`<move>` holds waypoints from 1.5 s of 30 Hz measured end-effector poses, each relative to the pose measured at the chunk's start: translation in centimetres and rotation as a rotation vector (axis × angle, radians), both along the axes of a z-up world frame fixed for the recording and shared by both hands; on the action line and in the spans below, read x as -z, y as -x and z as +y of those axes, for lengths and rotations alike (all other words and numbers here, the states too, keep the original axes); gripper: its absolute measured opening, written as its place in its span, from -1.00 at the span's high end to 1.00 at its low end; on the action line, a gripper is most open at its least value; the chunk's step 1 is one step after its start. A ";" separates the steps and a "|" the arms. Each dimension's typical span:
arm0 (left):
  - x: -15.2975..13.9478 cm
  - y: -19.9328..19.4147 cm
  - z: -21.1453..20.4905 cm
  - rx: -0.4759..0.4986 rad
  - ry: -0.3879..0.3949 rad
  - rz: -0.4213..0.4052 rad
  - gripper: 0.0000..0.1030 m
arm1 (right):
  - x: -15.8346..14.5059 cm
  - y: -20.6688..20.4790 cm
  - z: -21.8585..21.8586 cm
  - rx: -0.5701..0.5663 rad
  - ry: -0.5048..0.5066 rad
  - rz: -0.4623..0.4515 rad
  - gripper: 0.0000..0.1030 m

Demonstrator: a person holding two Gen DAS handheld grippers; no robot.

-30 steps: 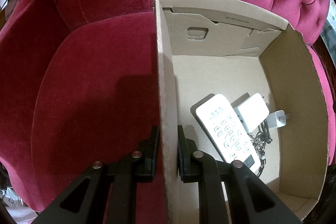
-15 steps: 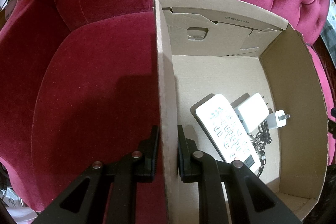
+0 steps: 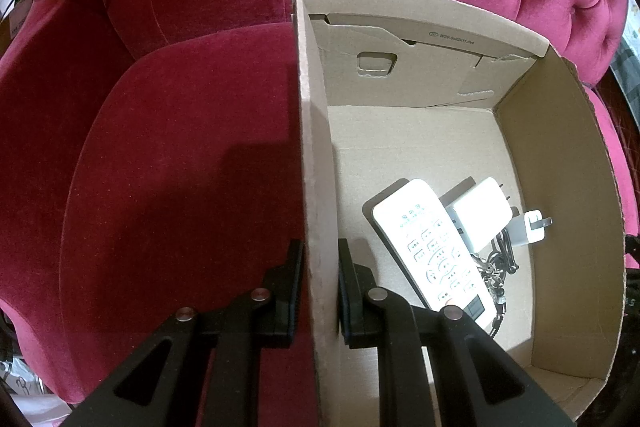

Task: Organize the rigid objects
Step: 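Close the right gripper around the light-blue bottle, then lift the light-blue bottle with the right gripper and carry it over the box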

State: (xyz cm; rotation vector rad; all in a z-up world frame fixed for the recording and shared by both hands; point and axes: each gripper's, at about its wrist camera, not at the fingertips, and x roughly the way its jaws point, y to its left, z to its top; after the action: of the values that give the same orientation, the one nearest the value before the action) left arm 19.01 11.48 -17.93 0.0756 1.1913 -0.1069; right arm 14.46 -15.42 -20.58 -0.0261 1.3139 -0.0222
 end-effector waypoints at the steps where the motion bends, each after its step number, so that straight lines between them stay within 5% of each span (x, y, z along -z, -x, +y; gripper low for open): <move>1: 0.0 0.0 0.0 0.000 0.000 0.000 0.68 | 0.2 0.0 0.0 0.001 -0.004 0.005 -0.43; 11: 0.0 0.0 0.0 0.000 0.000 0.000 0.68 | 2.7 0.2 0.4 -0.008 -0.020 0.066 -0.16; 16: 0.0 0.0 0.0 0.001 -0.001 0.000 0.68 | 2.5 0.2 0.3 0.006 -0.017 0.054 0.46; 45: -0.1 -0.1 0.0 0.001 -0.002 0.000 0.68 | -5.3 -0.4 0.5 0.033 -0.013 -0.061 0.49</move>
State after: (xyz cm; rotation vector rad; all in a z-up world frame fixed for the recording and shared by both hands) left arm 19.08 11.45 -17.86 0.0783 1.1909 -0.1062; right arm 14.85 -14.90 -15.30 0.0072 1.2537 -0.0426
